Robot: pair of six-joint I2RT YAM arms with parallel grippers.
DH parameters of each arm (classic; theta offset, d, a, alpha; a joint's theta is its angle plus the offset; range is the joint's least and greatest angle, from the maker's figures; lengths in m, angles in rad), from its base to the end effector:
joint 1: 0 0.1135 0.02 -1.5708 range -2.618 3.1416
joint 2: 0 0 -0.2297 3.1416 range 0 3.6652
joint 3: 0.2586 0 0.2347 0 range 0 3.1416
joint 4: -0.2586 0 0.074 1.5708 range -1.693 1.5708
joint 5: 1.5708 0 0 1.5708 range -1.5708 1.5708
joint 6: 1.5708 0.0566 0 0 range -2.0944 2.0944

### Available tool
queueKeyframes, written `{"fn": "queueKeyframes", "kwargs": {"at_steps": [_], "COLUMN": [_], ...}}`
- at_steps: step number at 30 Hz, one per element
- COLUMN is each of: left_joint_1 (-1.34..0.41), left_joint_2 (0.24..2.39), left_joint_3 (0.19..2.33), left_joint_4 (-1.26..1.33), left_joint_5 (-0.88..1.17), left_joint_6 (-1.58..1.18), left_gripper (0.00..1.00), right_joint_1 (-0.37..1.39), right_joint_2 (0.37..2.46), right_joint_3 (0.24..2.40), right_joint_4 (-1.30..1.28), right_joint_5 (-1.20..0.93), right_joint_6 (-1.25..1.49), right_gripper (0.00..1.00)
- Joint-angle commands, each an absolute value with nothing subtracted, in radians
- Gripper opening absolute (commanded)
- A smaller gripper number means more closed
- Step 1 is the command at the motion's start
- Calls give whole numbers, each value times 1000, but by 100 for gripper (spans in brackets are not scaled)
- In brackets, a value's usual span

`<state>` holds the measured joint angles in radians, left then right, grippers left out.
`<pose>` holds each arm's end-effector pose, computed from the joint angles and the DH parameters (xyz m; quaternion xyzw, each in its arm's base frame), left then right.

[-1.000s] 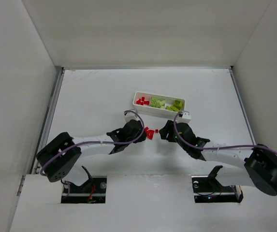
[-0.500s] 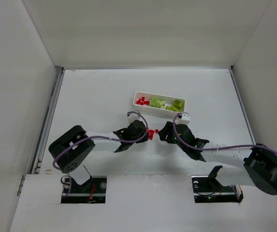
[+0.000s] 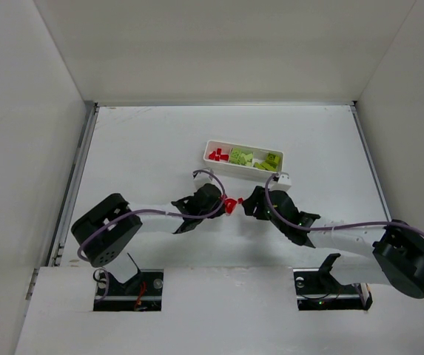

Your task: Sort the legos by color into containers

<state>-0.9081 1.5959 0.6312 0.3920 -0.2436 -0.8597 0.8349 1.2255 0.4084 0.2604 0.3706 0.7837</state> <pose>0.2032 -0.2381 0.1210 -0.0370 0.8727 -0.2997 0.3837 0.1823 0.1707 0.1383 0.0675 0.8612 0.2343 0.4459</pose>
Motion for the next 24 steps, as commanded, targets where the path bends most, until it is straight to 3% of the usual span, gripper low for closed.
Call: {"fn": "queueKeyframes", "kwargs": {"at_steps": [1,10,24], "left_joint_1": [-913,-774,-573], "left_joint_2": [1468,1338,1679], "left_joint_3": [617,653,1012], "left_joint_4": [381,344,411], "left_joint_5": [-271,-268,-235], "left_joint_6": [-833,-815,-716], "left_gripper": [0,2,4], "right_joint_1": [844,843,912], "right_joint_2": [1239,1253,1246], "right_joint_3": [394,390,347], "right_joint_4": [333,347,331], "right_joint_5": [393,394,446], "right_joint_6": [788,793,841], "right_gripper": [63,63,63]}}
